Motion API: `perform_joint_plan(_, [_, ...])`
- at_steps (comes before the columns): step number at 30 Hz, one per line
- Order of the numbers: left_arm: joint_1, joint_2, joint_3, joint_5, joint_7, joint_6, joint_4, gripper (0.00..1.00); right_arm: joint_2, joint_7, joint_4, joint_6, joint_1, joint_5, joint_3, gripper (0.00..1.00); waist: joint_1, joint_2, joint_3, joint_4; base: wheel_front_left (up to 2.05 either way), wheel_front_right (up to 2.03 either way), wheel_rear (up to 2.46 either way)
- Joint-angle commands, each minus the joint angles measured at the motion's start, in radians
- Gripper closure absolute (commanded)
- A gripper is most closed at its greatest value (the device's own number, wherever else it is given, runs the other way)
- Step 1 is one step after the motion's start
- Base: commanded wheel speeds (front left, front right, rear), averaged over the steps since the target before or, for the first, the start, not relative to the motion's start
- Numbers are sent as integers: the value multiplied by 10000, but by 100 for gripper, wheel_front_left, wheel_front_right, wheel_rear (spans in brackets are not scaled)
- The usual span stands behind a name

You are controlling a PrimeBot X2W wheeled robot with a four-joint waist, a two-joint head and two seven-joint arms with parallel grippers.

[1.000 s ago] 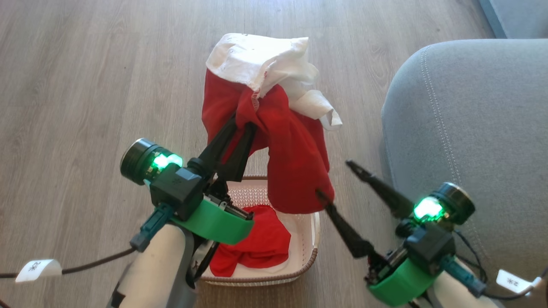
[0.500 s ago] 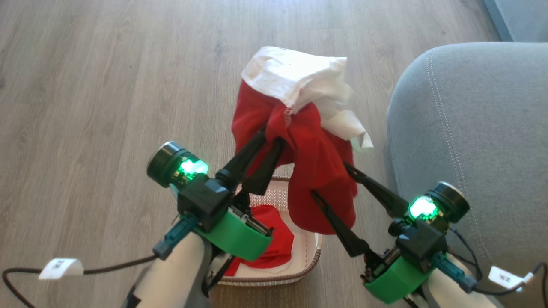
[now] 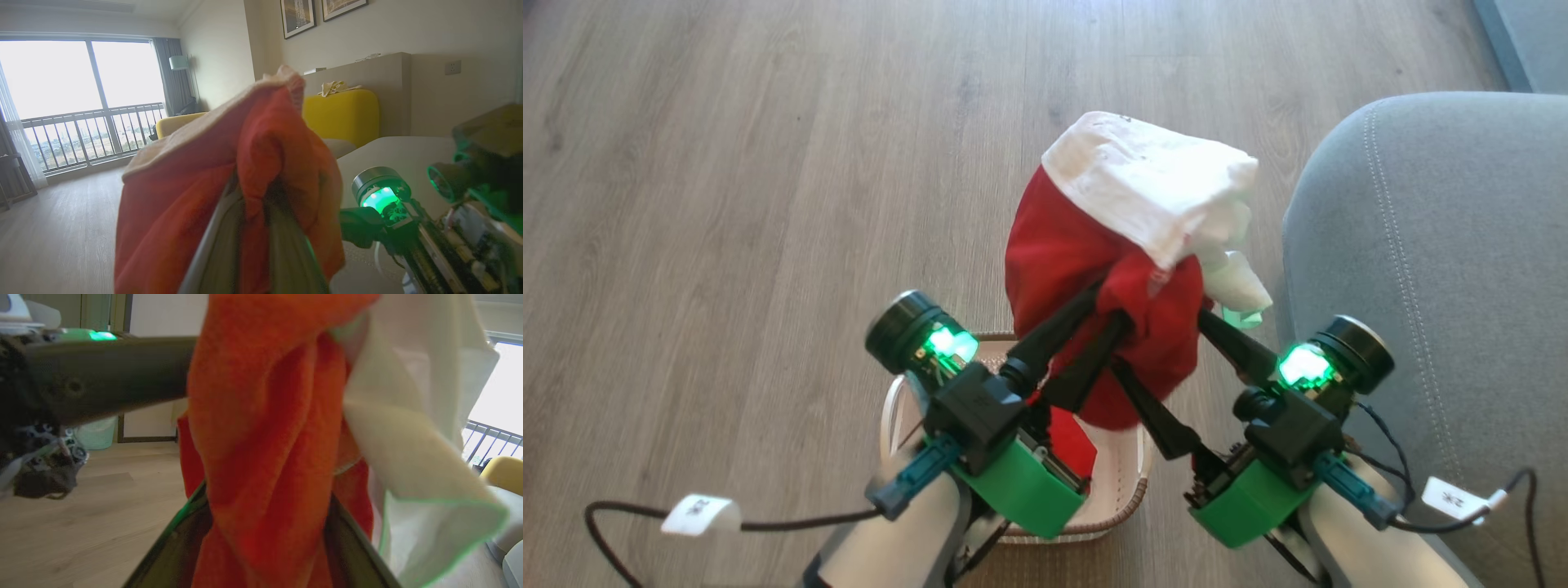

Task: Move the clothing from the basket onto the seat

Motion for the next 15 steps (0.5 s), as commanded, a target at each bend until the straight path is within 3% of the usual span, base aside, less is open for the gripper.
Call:
perform_joint_plan(1, [-587, -12, 216, -41, -95, -5, -270, 100, 144, -36, -273, -2, -442, -33, 156, 0, 0, -1, -16, 31, 0, 0, 0])
perform_joint_plan(7, [-521, -12, -129, -98, -95, -22, -56, 100, 553, -36, 26, -2, -544, 43, -113, 0, 0, -1, -109, 159, 0, 0, 0])
perform_joint_plan(8, [-511, -12, -168, -111, -95, -22, -33, 100, 618, -36, 92, -2, -527, 88, -175, 4, 0, -1, -116, 174, 0, 0, 0])
perform_joint_plan(9, [-505, -12, -202, -115, -95, -23, -11, 100, 677, -36, 124, -2, -528, 116, -236, 79, 0, -1, -119, 189, 0, 0, 0])
perform_joint_plan(10, [-502, -12, -229, -118, -95, -24, 11, 100, 735, -36, 119, -2, -533, 129, -304, 100, 0, -1, -120, 203, 0, 0, 0])
perform_joint_plan(15, [-504, -13, -266, -96, -95, -24, 75, 100, 993, -36, 49, -2, -491, 264, -641, 100, 0, -1, -105, 215, 0, 0, 0])
